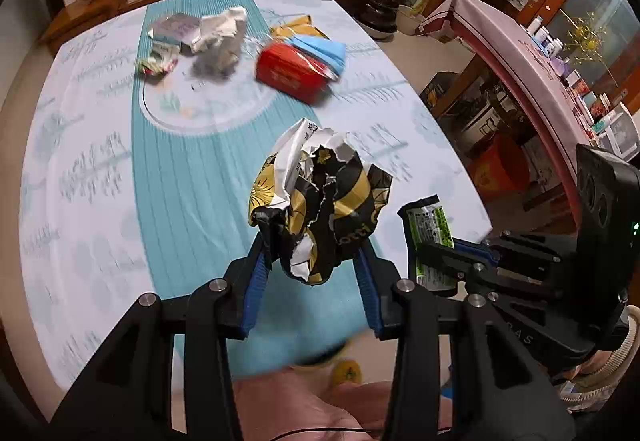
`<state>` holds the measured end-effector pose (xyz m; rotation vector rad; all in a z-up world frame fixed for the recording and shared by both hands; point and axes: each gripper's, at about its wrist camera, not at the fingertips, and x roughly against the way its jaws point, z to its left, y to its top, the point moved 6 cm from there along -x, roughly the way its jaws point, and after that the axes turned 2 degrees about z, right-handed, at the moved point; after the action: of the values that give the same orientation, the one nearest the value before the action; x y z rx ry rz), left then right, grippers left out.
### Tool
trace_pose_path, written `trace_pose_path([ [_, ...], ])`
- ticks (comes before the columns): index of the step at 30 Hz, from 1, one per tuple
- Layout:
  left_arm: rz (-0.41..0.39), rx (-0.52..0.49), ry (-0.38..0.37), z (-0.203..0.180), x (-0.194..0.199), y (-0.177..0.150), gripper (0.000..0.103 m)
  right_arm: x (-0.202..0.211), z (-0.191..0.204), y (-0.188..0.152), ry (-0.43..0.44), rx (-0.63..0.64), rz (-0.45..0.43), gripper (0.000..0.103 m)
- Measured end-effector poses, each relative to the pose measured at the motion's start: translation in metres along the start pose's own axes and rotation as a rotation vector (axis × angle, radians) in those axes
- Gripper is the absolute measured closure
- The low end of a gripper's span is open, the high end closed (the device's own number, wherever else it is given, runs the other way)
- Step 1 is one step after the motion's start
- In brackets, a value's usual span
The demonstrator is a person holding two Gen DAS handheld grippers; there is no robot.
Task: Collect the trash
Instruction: 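Carry the snack packet and crumpled wrapper down over the bin with both tools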
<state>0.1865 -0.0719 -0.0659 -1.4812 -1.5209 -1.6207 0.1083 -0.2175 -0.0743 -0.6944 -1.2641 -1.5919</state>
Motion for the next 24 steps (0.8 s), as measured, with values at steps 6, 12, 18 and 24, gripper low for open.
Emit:
trace_pose_path([
  [6, -0.005, 0.031, 0.024, -0.05, 0.011, -0.05, 0.065, 0.025, -0.007, -0.048, 0.042, 0.033, 0.013, 0.096],
  [12, 0.03, 0.033, 0.05, -0.085, 0.013, -0.096, 0.065, 0.03, -0.016, -0.085, 0.074, 0.008, 0.037, 0.096],
  [18, 0.094, 0.028, 0.063, -0.098, 0.005, -0.132, 0.065, 0.021, -0.029, -0.122, 0.073, -0.064, 0.064, 0.096],
  [24, 0.17, 0.017, 0.06, -0.101, -0.018, -0.165, 0.065, -0.003, -0.045, -0.158, 0.056, -0.15, 0.1, 0.096],
])
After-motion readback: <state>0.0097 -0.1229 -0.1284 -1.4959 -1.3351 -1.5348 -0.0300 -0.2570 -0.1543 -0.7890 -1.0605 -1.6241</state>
